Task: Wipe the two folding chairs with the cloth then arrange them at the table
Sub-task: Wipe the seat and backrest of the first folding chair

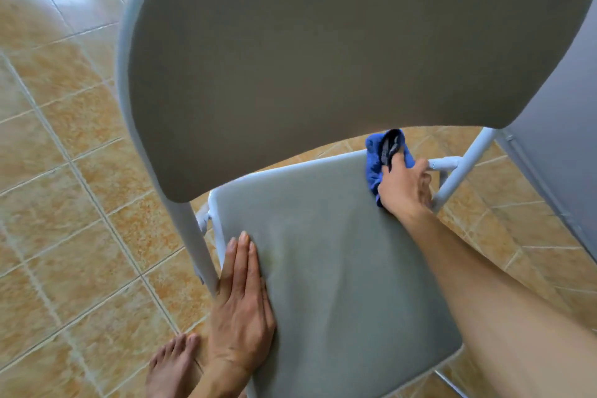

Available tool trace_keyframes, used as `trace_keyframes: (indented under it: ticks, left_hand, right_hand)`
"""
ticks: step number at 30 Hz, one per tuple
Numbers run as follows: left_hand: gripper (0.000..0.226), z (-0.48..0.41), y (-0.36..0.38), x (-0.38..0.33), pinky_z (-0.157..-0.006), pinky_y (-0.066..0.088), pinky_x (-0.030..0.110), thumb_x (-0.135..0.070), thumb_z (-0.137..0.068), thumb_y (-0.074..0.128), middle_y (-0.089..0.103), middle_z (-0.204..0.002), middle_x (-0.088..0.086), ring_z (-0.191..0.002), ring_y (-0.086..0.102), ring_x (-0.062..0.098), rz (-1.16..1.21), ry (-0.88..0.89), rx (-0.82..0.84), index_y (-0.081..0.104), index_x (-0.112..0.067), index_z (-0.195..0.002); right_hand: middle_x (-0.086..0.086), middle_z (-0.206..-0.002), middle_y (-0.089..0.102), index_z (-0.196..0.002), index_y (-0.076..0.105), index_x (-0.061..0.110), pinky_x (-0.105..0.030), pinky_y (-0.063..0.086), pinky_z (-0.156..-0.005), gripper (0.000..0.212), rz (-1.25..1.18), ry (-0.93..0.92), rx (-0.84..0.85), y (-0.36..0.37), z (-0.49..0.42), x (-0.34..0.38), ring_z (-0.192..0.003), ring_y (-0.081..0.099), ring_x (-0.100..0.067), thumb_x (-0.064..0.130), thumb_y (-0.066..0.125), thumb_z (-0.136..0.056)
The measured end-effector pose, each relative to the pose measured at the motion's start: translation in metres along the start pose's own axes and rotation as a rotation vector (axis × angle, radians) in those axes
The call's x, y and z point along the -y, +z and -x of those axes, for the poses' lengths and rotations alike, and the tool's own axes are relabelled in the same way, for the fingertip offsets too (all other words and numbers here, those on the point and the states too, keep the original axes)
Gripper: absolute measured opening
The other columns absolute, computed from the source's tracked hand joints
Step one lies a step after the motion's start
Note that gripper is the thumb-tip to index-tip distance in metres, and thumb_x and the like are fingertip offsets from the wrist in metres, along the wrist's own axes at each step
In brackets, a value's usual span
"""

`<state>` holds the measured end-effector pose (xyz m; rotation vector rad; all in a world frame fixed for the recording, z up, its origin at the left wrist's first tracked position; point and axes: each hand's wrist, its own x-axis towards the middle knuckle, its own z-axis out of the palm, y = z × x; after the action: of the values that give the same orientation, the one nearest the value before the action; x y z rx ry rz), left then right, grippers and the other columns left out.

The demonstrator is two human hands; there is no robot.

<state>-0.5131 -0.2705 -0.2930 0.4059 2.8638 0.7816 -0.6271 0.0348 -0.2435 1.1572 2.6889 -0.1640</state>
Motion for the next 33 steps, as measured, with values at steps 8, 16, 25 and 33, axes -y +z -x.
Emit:
trace_keyframes:
  ticks: [8, 16, 25, 33]
  left_hand:
    - [0.060, -0.006, -0.005, 0.002, -0.122, 0.020, 0.041, -0.006, -0.089, 0.044, 0.027, -0.159, 0.017, -0.150, 0.019, 0.030, 0.050, 0.035, 0.002, 0.035, 0.006, -0.147]
    - [0.043, -0.008, -0.047, 0.015, -0.105, 0.043, 0.038, -0.015, -0.093, 0.040, 0.057, -0.139, 0.007, -0.134, 0.050, 0.026, 0.215, 0.109, 0.142, 0.059, -0.006, -0.131]
    - [0.019, -0.016, -0.091, 0.036, -0.058, 0.051, 0.038, -0.029, -0.093, 0.060, 0.071, -0.075, 0.001, -0.071, 0.066, 0.026, 0.204, -0.193, 0.063, 0.070, -0.017, -0.084]
    - [0.019, -0.017, -0.095, 0.037, -0.061, 0.043, 0.035, -0.021, -0.094, 0.056, 0.069, -0.081, 0.010, -0.074, 0.061, 0.032, 0.210, -0.202, 0.140, 0.066, -0.007, -0.085]
  right_hand:
    - [-0.013, -0.130, 0.033, -0.151, 0.031, 0.028, -0.042, 0.043, -0.094, 0.050, -0.154, -0.405, 0.207, 0.024, 0.114, 0.126, -0.113, 0.047, -0.036, 0.037, 0.041, -0.103]
    - [-0.009, -0.125, 0.038, -0.146, 0.037, 0.041, -0.043, 0.041, -0.093, 0.045, 0.059, -0.394, 0.140, 0.004, 0.059, 0.075, -0.118, 0.045, -0.035, 0.037, 0.045, -0.101]
    - [-0.009, -0.121, 0.037, -0.153, 0.030, 0.042, -0.041, 0.046, -0.095, 0.056, -0.225, -0.596, 0.222, 0.045, 0.171, 0.134, -0.110, 0.047, -0.032, 0.038, 0.049, -0.100]
    - [-0.001, -0.120, 0.046, -0.144, 0.037, 0.057, -0.040, 0.046, -0.085, 0.059, 0.105, -1.031, 0.499, 0.005, 0.200, 0.003, -0.100, 0.051, -0.026, 0.035, 0.057, -0.094]
